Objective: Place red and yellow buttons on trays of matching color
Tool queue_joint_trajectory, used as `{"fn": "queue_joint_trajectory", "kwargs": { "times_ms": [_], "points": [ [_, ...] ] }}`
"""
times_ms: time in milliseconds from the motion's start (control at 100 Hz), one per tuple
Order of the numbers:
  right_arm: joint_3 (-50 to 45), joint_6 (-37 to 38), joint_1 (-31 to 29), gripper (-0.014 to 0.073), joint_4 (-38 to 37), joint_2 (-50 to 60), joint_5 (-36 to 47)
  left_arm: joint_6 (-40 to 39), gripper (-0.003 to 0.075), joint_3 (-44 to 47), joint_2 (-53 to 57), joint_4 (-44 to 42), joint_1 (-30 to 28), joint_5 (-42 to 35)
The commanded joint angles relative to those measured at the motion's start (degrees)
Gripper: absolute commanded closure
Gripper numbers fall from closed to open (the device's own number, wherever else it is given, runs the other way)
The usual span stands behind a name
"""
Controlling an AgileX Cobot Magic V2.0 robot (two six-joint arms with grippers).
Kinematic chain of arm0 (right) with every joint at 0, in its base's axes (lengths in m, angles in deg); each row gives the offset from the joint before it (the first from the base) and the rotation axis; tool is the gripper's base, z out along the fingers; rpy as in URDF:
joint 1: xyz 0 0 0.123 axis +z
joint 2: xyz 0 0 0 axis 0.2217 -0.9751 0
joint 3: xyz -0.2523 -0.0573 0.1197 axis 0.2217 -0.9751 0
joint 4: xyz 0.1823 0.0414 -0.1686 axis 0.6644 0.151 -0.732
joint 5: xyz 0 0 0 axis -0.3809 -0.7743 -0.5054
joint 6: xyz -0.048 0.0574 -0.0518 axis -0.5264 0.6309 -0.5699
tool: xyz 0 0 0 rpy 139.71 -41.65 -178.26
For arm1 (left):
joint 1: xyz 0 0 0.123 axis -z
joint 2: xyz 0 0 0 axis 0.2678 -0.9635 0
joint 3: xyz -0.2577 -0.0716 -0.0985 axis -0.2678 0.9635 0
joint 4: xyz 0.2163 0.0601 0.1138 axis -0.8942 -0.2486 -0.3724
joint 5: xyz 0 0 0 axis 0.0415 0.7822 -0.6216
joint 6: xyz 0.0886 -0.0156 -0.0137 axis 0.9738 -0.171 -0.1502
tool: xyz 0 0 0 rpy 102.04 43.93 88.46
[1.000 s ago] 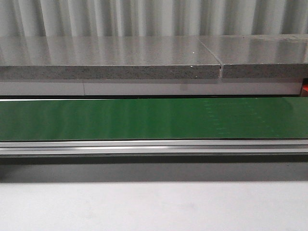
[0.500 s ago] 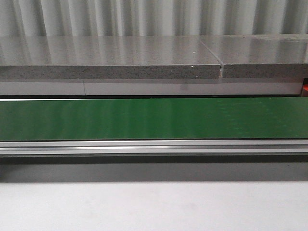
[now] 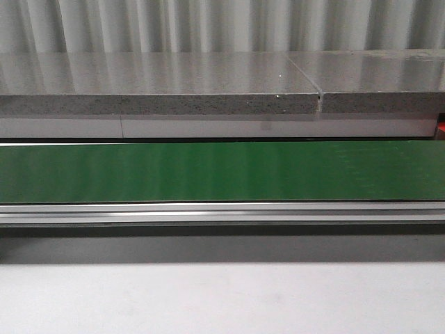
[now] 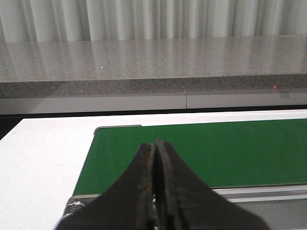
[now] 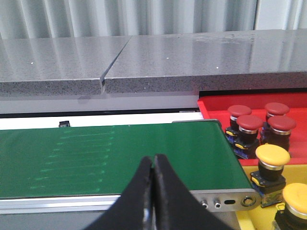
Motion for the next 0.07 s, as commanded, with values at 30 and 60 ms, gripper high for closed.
{"fn": "queue_joint_trajectory", "kwargs": {
  "times_ms": [30,60],
  "points": [
    [1.1,0.0,-0.4,0.0665,-0.5,1.1,4.8,-0.7,0.0741,3.5,1.8,0.0,0.0,-5.1],
    [1.1,0.0,-0.4,0.0665,-0.5,1.1,4.8,-0.7,0.0741,3.5,1.8,0.0,0.0,-5.1]
  ]
}}
